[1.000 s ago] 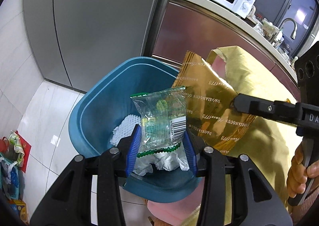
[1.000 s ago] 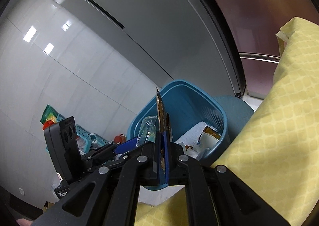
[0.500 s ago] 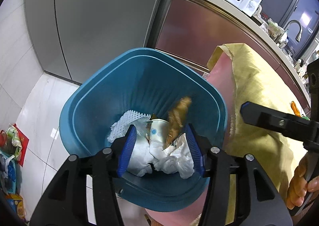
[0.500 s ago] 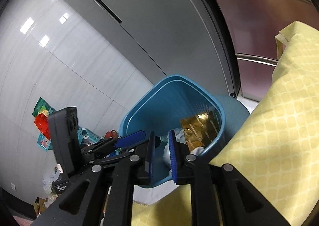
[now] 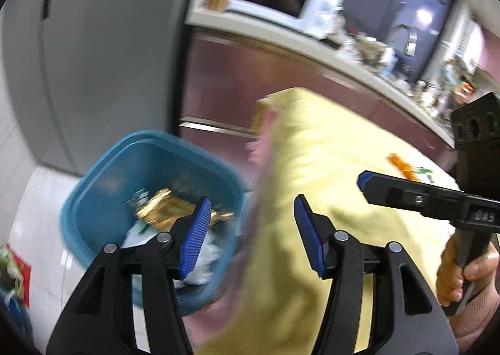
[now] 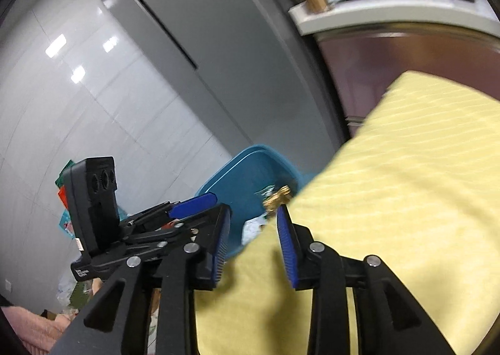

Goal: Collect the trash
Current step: 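Move both tools back over the table toward the orange peel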

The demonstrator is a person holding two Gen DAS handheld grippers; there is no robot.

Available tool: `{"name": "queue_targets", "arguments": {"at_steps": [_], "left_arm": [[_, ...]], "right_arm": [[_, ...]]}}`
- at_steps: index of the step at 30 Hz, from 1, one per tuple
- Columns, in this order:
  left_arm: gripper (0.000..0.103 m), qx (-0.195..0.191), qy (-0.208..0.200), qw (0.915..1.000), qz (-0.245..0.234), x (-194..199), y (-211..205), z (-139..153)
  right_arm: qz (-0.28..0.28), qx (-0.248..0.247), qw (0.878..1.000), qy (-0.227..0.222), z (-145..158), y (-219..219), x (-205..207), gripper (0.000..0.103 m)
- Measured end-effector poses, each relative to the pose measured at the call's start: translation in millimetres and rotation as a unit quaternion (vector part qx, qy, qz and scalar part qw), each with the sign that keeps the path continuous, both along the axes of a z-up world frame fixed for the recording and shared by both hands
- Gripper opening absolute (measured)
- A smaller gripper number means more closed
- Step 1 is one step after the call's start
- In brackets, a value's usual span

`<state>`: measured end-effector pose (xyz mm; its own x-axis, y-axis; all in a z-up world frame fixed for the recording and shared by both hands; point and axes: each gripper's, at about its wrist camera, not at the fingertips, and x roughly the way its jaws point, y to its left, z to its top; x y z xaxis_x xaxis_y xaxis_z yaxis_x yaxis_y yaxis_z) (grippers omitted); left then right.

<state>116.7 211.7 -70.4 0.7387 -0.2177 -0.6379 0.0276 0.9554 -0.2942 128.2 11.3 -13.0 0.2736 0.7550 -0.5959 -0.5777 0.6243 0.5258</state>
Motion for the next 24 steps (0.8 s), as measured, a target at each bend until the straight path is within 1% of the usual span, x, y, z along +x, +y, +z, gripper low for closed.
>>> {"name": "queue_targets", "arguments": {"at_steps": [4, 5, 7, 10, 14, 18, 20, 22, 24], "left_arm": [[0.059, -0.006, -0.022, 0.9981, -0.058, 8, -44, 15], [0.059, -0.01, -0.023, 0.9968, -0.076, 14, -59, 17], [0.059, -0.014, -0.02, 0.9938, -0.109, 25, -92, 18], [0.059, -0.006, -0.016, 0.9896, -0.143, 38, -133, 18], [0.059, 0.009, 0.006, 0.9812, -0.193, 59, -194, 15], [0.058, 0.018, 0.021, 0.9748, -0.221, 80, -238, 10], [0.058, 0.025, 0.029, 0.9721, -0.231, 91, -259, 7], [0.058, 0.029, 0.035, 0.9696, -0.24, 99, -275, 4], [0.057, 0.041, 0.044, 0.9672, -0.247, 108, -292, -1]], "right_arm": [[-0.047, -0.013, 0.998, -0.028, 11, -52, -6, 0.035], [-0.067, -0.021, 0.997, -0.038, 13, -69, -8, 0.037], [-0.104, -0.028, 0.993, -0.045, 14, -102, -10, 0.037], [-0.154, -0.033, 0.986, -0.046, 9, -143, -8, 0.037], [-0.227, -0.045, 0.972, -0.042, -3, -200, -4, 0.038], [-0.279, -0.051, 0.958, -0.043, -10, -243, -4, 0.038], [-0.298, -0.051, 0.952, -0.04, -15, -257, -2, 0.039], [-0.309, -0.039, 0.95, -0.029, -21, -273, 1, 0.041], [-0.316, -0.039, 0.948, -0.026, -24, -280, 4, 0.042]]}}
